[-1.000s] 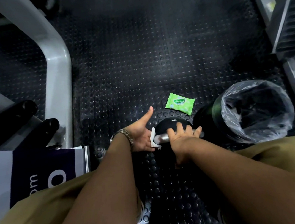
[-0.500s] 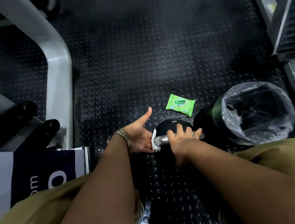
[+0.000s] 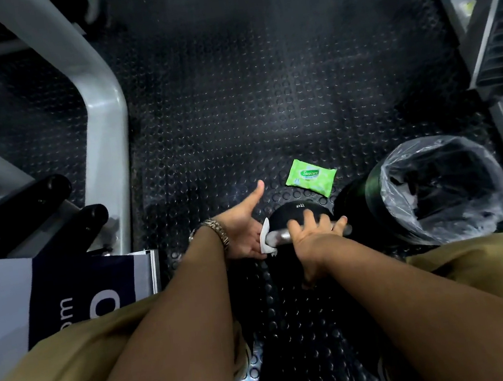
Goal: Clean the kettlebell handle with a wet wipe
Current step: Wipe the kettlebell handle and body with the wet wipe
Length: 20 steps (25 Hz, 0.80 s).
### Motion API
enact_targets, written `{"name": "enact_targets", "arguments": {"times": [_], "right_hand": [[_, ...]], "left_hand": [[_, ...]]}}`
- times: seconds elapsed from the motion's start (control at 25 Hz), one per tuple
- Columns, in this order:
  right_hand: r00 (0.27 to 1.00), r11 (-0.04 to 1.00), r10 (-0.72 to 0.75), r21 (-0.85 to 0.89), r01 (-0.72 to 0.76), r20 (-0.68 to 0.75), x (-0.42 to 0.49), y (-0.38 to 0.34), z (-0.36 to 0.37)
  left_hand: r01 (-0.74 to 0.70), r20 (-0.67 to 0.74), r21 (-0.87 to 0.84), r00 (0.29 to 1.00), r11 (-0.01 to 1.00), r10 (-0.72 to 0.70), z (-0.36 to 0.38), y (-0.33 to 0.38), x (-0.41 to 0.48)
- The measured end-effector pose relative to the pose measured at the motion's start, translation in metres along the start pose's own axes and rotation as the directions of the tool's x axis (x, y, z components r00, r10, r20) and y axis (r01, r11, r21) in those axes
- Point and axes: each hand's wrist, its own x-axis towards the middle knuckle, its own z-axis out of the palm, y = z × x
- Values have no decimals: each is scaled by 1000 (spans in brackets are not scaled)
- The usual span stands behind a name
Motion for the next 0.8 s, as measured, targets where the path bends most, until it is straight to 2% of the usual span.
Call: {"name": "enact_targets", "arguments": {"times": [0.08,0.24,0.28,0.4,0.48,0.56,0.68,0.8], "right_hand": [[1000,1000,-10,5,10,-10,-1,1,0],[997,997,-60,51,62,-48,-1,6,4],[996,996,-66,57,69,-57,-1,7,5],[992,991,-86,93,95,-93,-1,10,8],[990,987,-94,119,107,-108,-2,11,7],[986,983,-98,142,117,-132,-3,13,9],[981,973,-111,182,139,-158,-2,13,11],[981,968,-119,201,149,-151,-1,15,12]], "left_hand": [[-26,-52,-48,998,999,23,7,-4,16],[-134,-327,-135,941,982,84,34,-21,46],[-135,-311,-137,947,981,87,36,-19,41],[-55,-92,-60,994,997,50,23,-5,11],[-5,-30,-22,1000,1000,4,20,2,2],[-38,-94,-36,995,999,35,29,2,8],[-149,-295,-121,950,981,108,33,-13,38],[-143,-385,-126,919,982,85,27,-26,56]]}}
